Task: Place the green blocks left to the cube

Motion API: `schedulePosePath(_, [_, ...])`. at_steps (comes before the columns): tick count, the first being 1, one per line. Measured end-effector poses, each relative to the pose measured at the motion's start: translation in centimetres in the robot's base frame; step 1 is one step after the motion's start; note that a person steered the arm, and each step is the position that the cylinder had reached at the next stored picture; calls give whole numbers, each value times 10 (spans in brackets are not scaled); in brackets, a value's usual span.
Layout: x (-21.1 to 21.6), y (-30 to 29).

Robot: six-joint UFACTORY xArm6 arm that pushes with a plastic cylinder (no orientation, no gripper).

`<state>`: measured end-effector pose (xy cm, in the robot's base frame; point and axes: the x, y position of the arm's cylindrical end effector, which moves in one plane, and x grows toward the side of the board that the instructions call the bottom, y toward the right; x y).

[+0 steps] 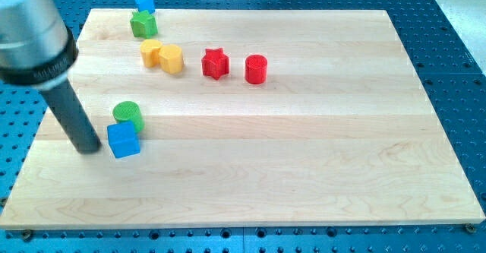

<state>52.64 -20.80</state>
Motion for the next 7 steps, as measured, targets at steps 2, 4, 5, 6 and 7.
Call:
schedulePosePath(2, [-18,148])
schedulePosePath(4, [-12,41])
schedulePosePath(5, [-20,-17])
schedulePosePath(6, [-54,20])
schedulePosePath(7, [-52,97])
